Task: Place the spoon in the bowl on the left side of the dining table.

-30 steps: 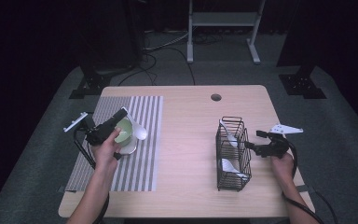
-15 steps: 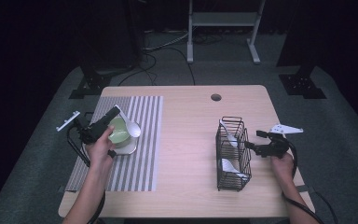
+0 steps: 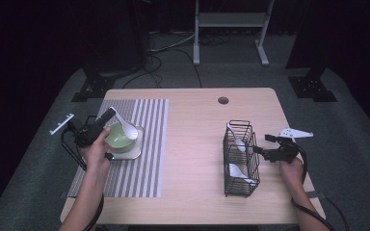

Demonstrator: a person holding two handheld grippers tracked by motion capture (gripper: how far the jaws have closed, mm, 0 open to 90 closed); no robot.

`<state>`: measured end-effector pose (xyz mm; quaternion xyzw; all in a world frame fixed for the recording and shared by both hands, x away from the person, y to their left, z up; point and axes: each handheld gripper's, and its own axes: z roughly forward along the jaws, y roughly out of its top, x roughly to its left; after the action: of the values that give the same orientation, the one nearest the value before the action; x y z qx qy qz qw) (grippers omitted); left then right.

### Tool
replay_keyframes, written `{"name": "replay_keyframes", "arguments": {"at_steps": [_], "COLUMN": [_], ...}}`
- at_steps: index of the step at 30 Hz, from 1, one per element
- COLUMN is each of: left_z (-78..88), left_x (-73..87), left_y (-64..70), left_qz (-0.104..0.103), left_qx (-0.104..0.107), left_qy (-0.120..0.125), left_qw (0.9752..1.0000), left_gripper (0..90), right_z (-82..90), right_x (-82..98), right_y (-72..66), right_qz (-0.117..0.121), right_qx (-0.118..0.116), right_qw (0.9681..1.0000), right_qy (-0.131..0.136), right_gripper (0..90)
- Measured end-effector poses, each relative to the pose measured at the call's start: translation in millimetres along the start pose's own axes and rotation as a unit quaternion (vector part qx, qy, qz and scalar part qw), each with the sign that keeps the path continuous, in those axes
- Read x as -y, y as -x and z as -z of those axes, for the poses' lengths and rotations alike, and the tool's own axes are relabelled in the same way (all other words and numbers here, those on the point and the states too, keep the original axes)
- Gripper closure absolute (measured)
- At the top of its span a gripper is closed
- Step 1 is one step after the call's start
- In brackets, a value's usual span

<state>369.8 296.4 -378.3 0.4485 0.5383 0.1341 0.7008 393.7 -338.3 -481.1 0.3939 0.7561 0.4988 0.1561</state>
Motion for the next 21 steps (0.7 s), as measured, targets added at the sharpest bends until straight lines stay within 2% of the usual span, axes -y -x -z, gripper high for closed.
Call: {"name": "replay_keyframes", "arguments": {"at_steps": [21], "left_z": [10.6], "left_x": [-13.3], "left_y": [-21.9], "left_qz": [0.008], "left_qx": [-0.035], "left_qy": [0.018], "left_qw": [0.9992], "left_gripper": [85.0], "right_z": [-0.2], "right_x": [0.0], "right_y": [0.4], "right_qz": [-0.001], "right_qx": [0.001], "right_qw": [1.0], "right_qy": [-0.001], "right_gripper": [12.3]}}
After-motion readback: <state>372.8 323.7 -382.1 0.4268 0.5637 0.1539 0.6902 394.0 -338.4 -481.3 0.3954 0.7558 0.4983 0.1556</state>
